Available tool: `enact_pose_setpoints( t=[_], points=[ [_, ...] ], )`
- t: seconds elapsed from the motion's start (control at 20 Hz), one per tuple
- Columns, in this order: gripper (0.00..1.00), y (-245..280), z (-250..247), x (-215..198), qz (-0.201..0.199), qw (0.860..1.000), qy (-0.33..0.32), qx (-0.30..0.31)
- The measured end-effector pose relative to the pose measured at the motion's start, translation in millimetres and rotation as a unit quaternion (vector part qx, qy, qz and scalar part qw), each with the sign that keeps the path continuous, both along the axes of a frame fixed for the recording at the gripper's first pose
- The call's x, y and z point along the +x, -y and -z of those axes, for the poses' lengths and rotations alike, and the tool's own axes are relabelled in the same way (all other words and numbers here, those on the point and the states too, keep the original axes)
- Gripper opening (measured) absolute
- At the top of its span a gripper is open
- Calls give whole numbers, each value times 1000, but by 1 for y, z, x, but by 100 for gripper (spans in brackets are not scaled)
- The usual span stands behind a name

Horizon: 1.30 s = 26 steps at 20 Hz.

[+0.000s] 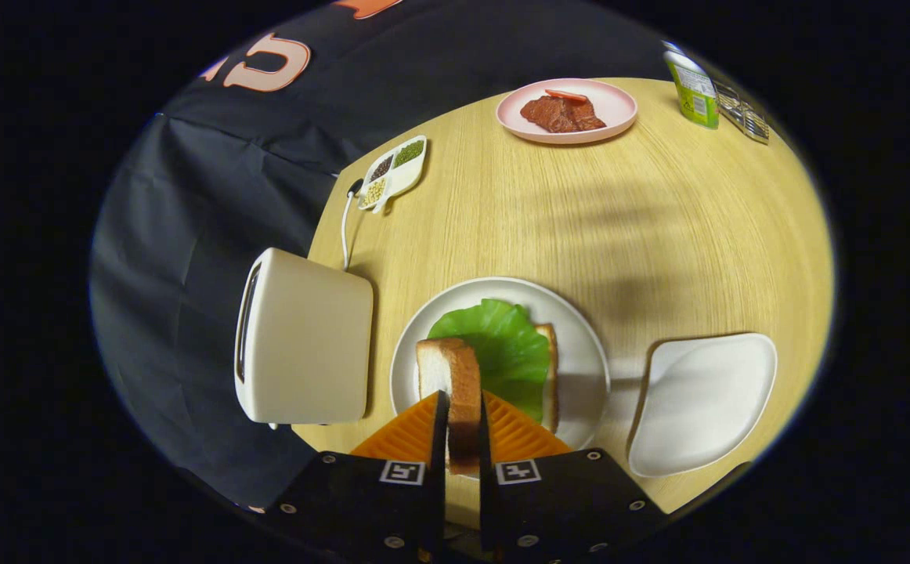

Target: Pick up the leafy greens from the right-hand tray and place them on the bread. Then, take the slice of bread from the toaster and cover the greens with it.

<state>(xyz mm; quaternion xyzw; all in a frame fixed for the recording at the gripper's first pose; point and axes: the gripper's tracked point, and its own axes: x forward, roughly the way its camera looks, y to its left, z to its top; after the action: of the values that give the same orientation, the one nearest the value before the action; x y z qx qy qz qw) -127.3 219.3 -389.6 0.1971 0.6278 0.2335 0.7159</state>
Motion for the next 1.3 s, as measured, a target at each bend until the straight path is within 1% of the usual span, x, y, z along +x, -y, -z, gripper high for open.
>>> enact_pose_setpoints(
  t=[0.05,0.1,0.15,0.2,0.25,0.3,0.35,0.4,0.45,0.5,0.55,0.7,0.85,0.95,1.05,1.2,1.3],
  points=[
    [28,6,5,5,1,1000,17,-19],
    [33,8,5,7,2,999,33,-35],
    [46,14,5,10,5,998,45,-45],
    [52,17,0,13,10,997,59,-45],
    [62,20,-6,19,16,996,74,-43],
    [65,24,-14,25,22,994,94,-42],
    [71,29,-23,34,29,991,120,-46],
    [74,36,-38,47,37,985,161,-53],
    [81,45,-54,66,50,973,215,-65],
    [82,55,-76,82,62,959,264,-79],
    [87,63,-99,96,72,945,307,-87],
    [91,84,-169,125,104,907,395,-101],
    [93,106,-234,145,140,870,461,-103],
    [93,122,-275,155,161,843,503,-105],
    [94,137,-311,160,173,819,536,-111],
    [96,152,-357,161,195,787,575,-111],
    [96,160,-374,161,214,768,591,-119]
  ],
)
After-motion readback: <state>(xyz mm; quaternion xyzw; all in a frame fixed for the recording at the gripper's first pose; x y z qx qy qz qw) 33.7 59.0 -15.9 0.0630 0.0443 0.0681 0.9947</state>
